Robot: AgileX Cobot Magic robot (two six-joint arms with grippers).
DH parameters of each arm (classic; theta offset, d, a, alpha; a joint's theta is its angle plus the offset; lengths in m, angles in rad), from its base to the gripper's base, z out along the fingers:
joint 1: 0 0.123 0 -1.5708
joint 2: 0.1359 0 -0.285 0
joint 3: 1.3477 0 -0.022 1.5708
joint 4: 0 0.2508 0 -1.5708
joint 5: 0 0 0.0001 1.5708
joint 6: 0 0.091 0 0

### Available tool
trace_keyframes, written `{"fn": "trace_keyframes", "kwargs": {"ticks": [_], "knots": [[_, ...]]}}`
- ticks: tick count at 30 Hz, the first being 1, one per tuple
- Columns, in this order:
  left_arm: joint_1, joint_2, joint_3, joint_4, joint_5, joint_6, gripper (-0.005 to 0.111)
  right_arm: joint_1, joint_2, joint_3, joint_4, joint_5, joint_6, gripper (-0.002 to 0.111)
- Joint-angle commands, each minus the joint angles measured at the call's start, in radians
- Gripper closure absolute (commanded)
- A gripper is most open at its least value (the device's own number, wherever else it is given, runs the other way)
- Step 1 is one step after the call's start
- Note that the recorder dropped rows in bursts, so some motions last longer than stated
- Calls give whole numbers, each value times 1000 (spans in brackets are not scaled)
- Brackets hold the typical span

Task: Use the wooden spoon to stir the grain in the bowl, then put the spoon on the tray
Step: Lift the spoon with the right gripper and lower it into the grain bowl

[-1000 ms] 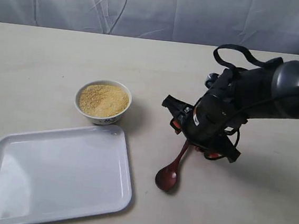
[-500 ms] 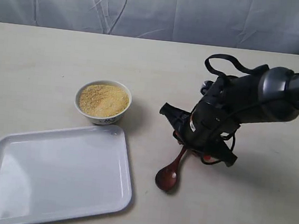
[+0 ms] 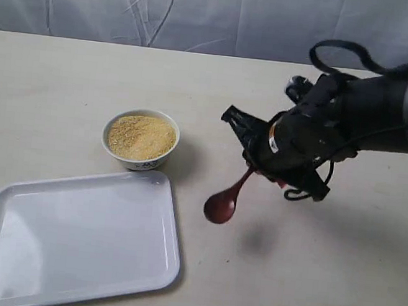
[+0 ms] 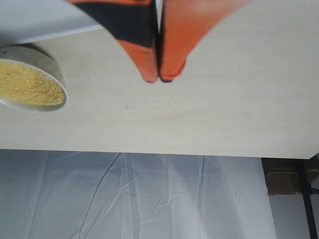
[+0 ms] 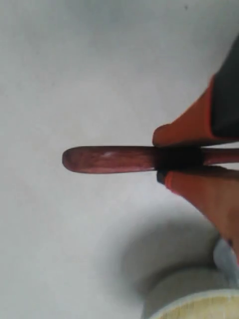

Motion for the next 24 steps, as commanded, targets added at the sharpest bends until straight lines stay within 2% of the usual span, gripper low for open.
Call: {"fn": "trace_keyframes", "kwargs": {"ticks": [1,7,18,24], "knots": [[5,-5,5,0,-7,1,106,0,-83,-68,-122,-57,73,108],[5,-5,5,0,-7,1,106,28,-23,-246,-158,-107,73,108],[5,-5,5,0,-7,1,106,100,291,-546,-263,-58,76,108],[5,-5,5,0,-7,1,106,111,384,-584,-327,-26,245,108]]}}
